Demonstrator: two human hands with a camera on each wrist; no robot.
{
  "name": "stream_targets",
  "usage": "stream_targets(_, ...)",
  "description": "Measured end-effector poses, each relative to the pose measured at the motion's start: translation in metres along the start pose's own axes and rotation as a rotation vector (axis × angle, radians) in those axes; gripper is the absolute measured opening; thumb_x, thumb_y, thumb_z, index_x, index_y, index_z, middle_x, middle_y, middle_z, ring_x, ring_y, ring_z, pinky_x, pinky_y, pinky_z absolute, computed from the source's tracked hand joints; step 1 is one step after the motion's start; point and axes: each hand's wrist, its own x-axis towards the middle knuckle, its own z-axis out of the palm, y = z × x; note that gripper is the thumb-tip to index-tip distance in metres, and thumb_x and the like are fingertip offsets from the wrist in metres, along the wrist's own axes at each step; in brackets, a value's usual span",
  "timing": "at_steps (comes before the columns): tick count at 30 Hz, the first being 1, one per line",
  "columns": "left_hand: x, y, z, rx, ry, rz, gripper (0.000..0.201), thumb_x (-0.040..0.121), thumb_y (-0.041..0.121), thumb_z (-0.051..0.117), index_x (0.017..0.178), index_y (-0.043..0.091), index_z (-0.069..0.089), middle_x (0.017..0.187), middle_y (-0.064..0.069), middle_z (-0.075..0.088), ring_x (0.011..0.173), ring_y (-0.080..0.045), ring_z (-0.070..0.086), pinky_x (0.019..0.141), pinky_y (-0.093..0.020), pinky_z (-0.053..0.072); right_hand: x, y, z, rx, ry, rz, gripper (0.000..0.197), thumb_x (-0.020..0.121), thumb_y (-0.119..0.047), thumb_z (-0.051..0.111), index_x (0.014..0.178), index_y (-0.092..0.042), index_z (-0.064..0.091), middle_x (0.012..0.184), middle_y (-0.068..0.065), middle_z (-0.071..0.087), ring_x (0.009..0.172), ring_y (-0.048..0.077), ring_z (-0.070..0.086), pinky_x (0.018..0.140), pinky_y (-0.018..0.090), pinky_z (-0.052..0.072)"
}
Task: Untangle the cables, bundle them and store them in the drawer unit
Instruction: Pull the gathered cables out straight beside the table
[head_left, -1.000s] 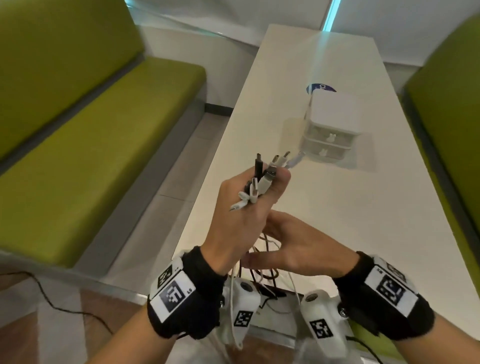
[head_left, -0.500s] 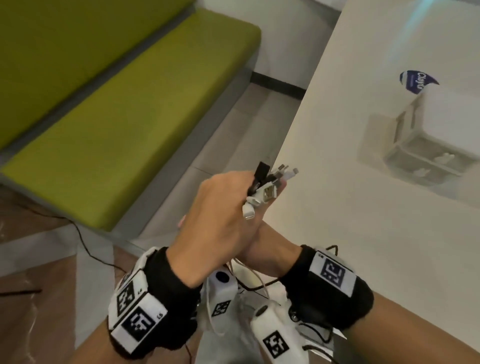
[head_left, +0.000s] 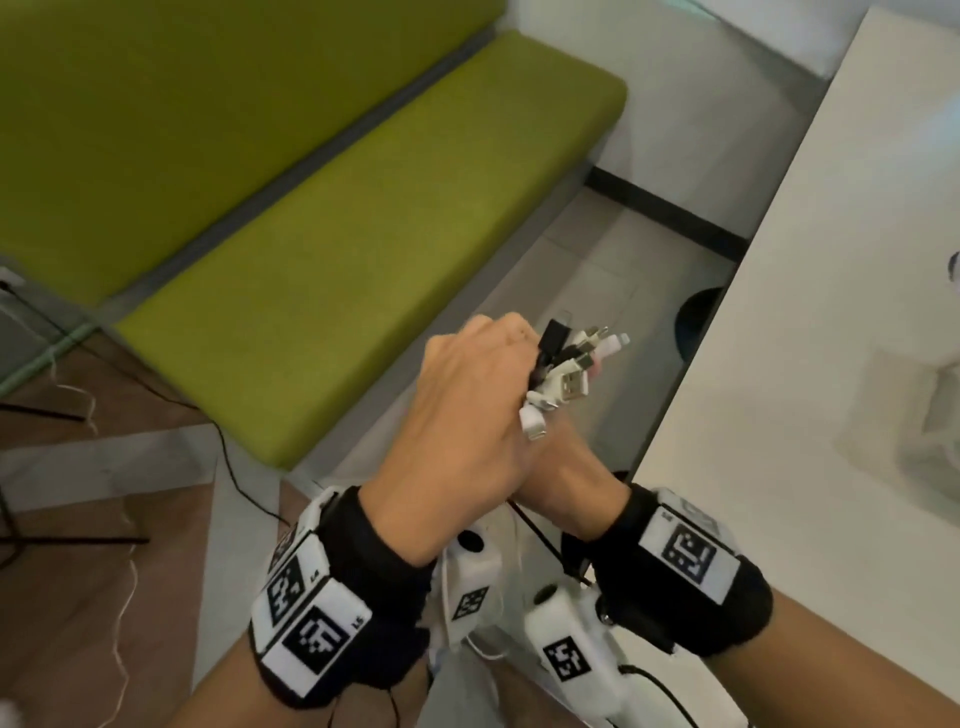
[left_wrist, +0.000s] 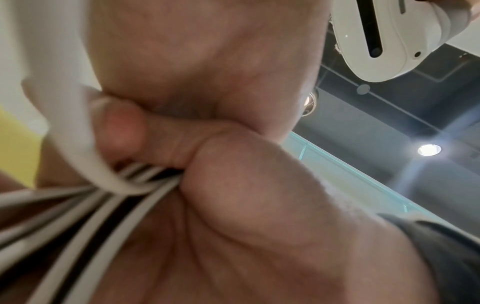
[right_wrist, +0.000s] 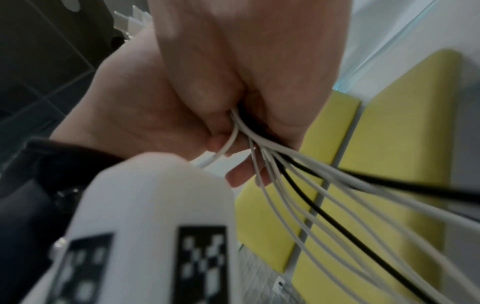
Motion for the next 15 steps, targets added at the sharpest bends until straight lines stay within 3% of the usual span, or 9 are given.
stream_targets(2,0.011,-0.008,-0.022,0.060,-0.038,-0.001,0.029,0.071,0.001,0.069,0.081,0.020,0.050,0.079,0.007,0.047,0.076,-0.013,0.043,0.065,-0.030,0.028,0.015,-0.013,0.001,0.062,-0.054,-0.075,0.016,0.076,0.013,0.062,0.092,0.011,0.064,0.077,0.010,0.060,0.083,0.003,0.044,0.069,0.010,0.042)
stream_targets(3,0.016,-0.010,-0.033,0.103,-0.063,0.008,0.027,0.074,0.006,0.067,0.085,0.023,0.050,0.083,0.008,0.048,0.079,-0.013,0.043,0.067,-0.029,0.027,0.022,-0.022,-0.005,0.065,-0.078,-0.045,0.021,0.081,0.013,0.061,0.101,0.009,0.062,0.080,0.002,0.060,0.077,-0.001,0.044,0.062,0.006,0.038)
stream_targets(5,0.023,-0.014,-0.054,0.153,-0.099,0.022,0.016,0.078,0.019,0.056,0.090,0.025,0.047,0.090,0.009,0.045,0.083,-0.012,0.038,0.073,-0.030,0.028,0.030,-0.033,-0.015,0.089,-0.269,0.159,0.024,0.090,0.006,0.056,0.108,-0.011,0.058,0.081,-0.017,0.042,0.067,-0.006,0.040,0.059,0.000,0.036)
stream_targets(7,0.028,-0.017,-0.064,0.152,-0.076,0.024,0.012,0.084,0.028,0.053,0.089,0.023,0.043,0.094,0.008,0.044,0.087,-0.013,0.037,0.077,-0.032,0.033,0.038,-0.035,-0.018,0.000,-0.309,0.081,0.024,0.094,0.001,0.052,0.103,-0.021,0.056,0.078,-0.018,0.035,0.067,-0.006,0.038,0.066,0.002,0.033)
stream_targets(8,0.031,-0.018,-0.066,0.133,-0.064,0.013,0.018,0.087,0.031,0.059,0.089,0.024,0.042,0.096,0.008,0.043,0.089,-0.013,0.038,0.078,-0.032,0.034,0.042,-0.040,-0.023,-0.015,-0.314,0.077,0.022,0.095,-0.001,0.051,0.113,-0.012,0.057,0.080,-0.015,0.040,0.072,-0.005,0.041,0.072,0.006,0.032)
stream_targets(9,0.033,-0.018,-0.067,0.108,-0.060,0.008,0.023,0.088,0.033,0.063,0.089,0.025,0.042,0.097,0.009,0.043,0.091,-0.012,0.038,0.079,-0.030,0.033,0.047,-0.046,-0.025,0.003,-0.302,0.089,0.025,0.096,-0.004,0.051,0.121,-0.001,0.055,0.086,-0.007,0.050,0.082,-0.001,0.047,0.079,0.012,0.033)
stream_targets(11,0.037,-0.018,-0.068,0.058,-0.025,0.006,0.020,0.089,0.033,0.065,0.094,0.024,0.047,0.101,0.010,0.046,0.096,-0.010,0.039,0.081,-0.027,0.032,0.056,-0.062,-0.027,0.071,-0.180,-0.010,0.023,0.090,-0.012,0.051,0.110,-0.003,0.057,0.095,0.009,0.054,0.092,0.018,0.051,0.081,0.015,0.039)
stream_targets(13,0.043,-0.017,-0.071,0.023,0.037,0.020,0.016,0.089,0.029,0.064,0.100,0.022,0.055,0.106,0.010,0.051,0.102,-0.010,0.042,0.085,-0.026,0.032,0.065,-0.067,-0.028,0.096,-0.076,-0.077,0.008,0.083,-0.012,0.050,0.088,-0.018,0.050,0.083,-0.002,0.049,0.078,0.011,0.046,0.078,0.006,0.039)
stream_targets(15,0.050,-0.012,-0.076,0.005,0.117,0.049,0.014,0.087,0.024,0.065,0.098,0.019,0.058,0.105,0.007,0.055,0.102,-0.011,0.045,0.087,-0.026,0.032,0.072,-0.071,-0.033,0.061,0.030,-0.156,0.013,0.081,-0.004,0.051,0.084,-0.017,0.054,0.079,-0.007,0.051,0.075,-0.005,0.044,0.081,-0.005,0.034)
